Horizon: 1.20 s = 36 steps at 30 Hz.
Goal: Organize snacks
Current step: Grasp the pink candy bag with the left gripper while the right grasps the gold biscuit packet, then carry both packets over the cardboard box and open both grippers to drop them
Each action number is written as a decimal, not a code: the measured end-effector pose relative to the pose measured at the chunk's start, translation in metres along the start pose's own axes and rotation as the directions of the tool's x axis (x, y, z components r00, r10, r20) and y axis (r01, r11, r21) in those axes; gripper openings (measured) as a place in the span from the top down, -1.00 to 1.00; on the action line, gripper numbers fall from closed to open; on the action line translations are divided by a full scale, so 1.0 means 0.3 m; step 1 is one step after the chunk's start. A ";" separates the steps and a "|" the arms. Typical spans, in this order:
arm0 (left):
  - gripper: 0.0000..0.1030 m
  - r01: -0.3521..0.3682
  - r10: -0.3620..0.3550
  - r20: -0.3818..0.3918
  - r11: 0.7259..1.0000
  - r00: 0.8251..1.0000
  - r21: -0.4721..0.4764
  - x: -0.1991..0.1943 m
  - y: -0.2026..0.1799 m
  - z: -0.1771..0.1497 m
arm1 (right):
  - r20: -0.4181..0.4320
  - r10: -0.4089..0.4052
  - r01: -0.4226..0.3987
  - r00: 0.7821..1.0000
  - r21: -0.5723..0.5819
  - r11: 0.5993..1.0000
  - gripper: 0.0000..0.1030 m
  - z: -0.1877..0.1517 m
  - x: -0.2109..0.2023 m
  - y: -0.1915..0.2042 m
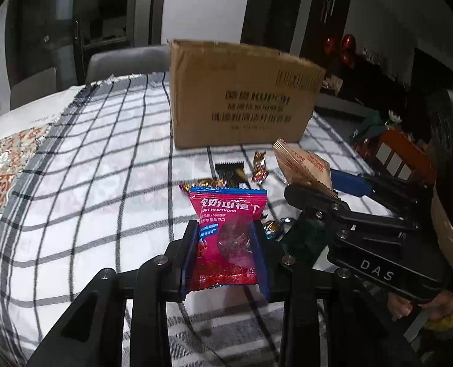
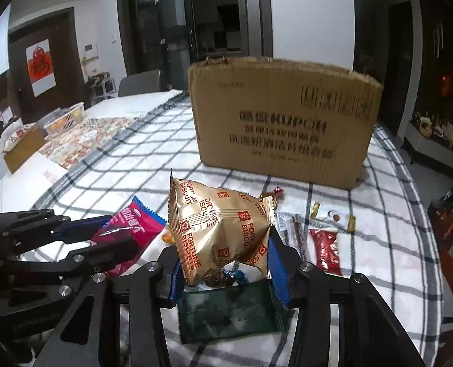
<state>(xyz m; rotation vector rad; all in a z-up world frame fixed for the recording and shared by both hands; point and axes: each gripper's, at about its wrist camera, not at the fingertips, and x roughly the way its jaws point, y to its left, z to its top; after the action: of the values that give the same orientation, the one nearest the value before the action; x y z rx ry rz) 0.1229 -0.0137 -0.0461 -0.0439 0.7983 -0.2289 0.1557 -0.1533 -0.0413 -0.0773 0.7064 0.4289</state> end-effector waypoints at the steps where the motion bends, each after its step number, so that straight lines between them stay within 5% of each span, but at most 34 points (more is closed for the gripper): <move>1: 0.35 -0.005 0.005 0.013 1.000 1.000 -0.002 -0.022 -0.004 0.005 | 0.009 -0.001 0.001 1.000 -0.001 1.000 0.08 0.003 -0.015 0.004; 19: 0.35 -0.057 0.043 0.172 0.995 0.984 0.081 -0.255 -0.085 0.148 | 0.118 -0.009 0.007 0.993 0.019 1.000 0.08 0.094 -0.226 0.018; 36: 0.35 -0.079 0.038 0.259 0.986 0.965 0.149 -0.220 -0.105 0.434 | 0.179 -0.057 0.051 0.982 0.035 0.998 0.08 0.342 -0.224 -0.117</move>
<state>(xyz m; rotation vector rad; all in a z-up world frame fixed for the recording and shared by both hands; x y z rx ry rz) 0.1655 -0.0361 0.0955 0.0992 0.5220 -0.2247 0.1873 -0.1874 0.0777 -0.0283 0.5312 0.3680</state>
